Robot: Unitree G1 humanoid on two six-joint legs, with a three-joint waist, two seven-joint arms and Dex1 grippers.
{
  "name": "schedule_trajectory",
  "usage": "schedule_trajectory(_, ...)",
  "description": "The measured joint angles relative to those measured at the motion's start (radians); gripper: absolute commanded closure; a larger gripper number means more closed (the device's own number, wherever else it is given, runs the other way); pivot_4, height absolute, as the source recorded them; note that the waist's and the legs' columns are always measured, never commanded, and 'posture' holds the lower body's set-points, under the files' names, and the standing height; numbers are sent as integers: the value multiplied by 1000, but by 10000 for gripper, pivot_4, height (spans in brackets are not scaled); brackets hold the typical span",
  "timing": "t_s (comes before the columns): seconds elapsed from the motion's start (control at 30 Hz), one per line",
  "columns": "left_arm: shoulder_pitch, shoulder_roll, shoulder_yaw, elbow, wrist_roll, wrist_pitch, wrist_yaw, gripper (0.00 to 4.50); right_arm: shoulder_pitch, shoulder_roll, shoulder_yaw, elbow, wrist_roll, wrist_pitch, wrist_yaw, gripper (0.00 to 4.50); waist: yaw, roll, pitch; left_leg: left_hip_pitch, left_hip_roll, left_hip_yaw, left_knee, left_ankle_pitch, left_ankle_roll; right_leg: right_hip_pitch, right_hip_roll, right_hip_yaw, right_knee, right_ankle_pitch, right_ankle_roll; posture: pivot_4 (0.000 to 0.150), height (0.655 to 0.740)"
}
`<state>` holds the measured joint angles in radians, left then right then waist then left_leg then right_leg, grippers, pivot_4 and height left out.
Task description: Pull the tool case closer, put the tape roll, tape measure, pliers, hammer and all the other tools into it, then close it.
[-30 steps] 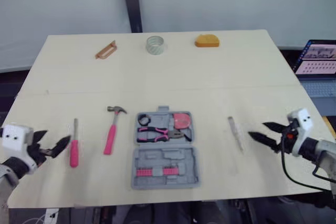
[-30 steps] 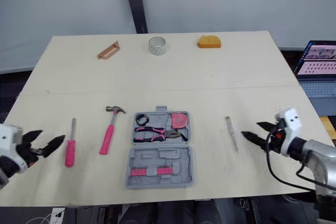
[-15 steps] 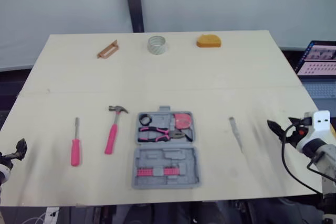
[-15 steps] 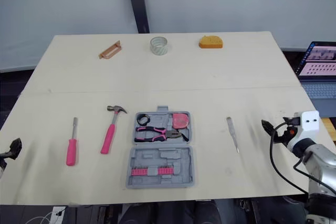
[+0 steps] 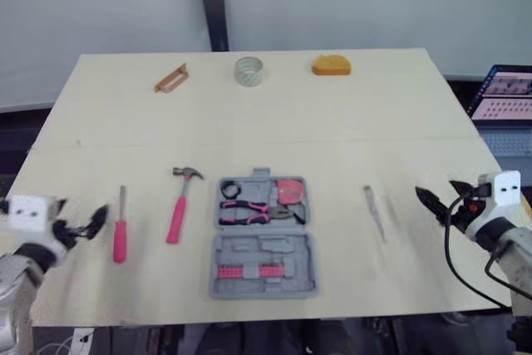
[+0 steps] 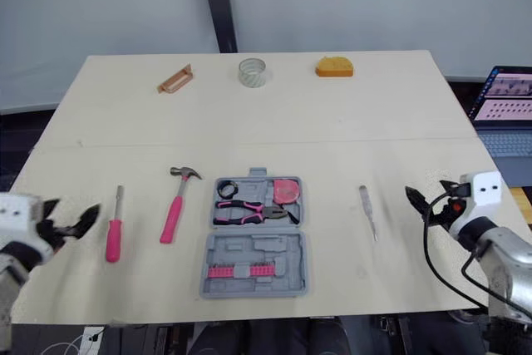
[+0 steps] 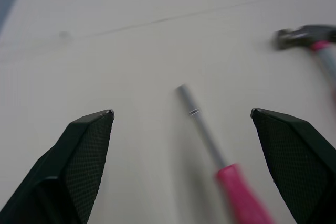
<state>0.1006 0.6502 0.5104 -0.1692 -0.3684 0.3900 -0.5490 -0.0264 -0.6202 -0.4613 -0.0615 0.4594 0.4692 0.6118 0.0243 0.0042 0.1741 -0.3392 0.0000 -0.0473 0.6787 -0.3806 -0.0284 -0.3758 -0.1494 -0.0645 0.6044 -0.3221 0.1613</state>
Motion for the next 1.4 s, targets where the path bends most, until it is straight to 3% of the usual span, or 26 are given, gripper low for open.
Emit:
schedule_trajectory(0.33, -313, 19, -462, -133, -78, -19, -376, 93, 53, 113, 150, -290, -4, 207, -179, 183, -17, 1, 0, 0, 0, 0, -1, 0, 0, -1, 0, 0, 1, 0, 0, 1500, 7400)
schedule_trajectory(0.5, -345, -30, -587, -133, -62, -62, -443, 93, 61, 153, 244, -327, -67, 234, -259, 183, -24, 1, 0, 0, 0, 1, -1, 0, 0, -1, 0, 0, 0, 0, 0, 1500, 7400)
schedule_trajectory(0.67, -345, -55, -664, -128, -17, -131, -472, 93, 54, 178, 288, -248, -137, 178, -290, 183, -23, 1, 0, 0, 0, 1, 0, 0, 0, -1, 0, 0, 0, 0, 0, 1500, 7400)
schedule_trajectory(0.97, -348, -88, -677, -91, 26, -187, -455, 93, 37, 207, 305, -103, -207, 71, -290, 183, -25, 1, 0, 0, -1, 0, 0, 0, 0, -1, 0, 0, 1, 0, 0, 1500, 7400)
schedule_trajectory(1.07, -352, -90, -677, -92, 26, -189, -449, 0, 31, 225, 305, -81, -216, 36, -290, 8369, -25, 1, 0, 0, -1, 0, 0, 0, 0, -1, 0, 0, 1, 0, 0, 1500, 7400)
schedule_trajectory(1.3, -363, -91, -677, -91, 28, -189, -446, 0, 39, 251, 306, -43, -233, -44, -290, 41907, -22, 1, 0, 0, -1, 0, 1, 0, 0, 0, 0, 0, 1, 0, 0, 1500, 7400)
schedule_trajectory(1.33, -368, -92, -677, -91, 29, -189, -445, 0, 43, 255, 306, -42, -236, -56, -290, 44905, -22, 1, 0, 0, -1, 0, 1, 0, 0, 0, 0, 0, 1, 0, 0, 1500, 7400)
schedule_trajectory(1.4, -370, -94, -677, -90, 30, -189, -444, 0, 46, 259, 305, -38, -239, -73, -291, 44905, -23, 1, 0, 0, -1, 0, 1, 0, 0, 0, 0, 0, 1, 0, 0, 1500, 7400)
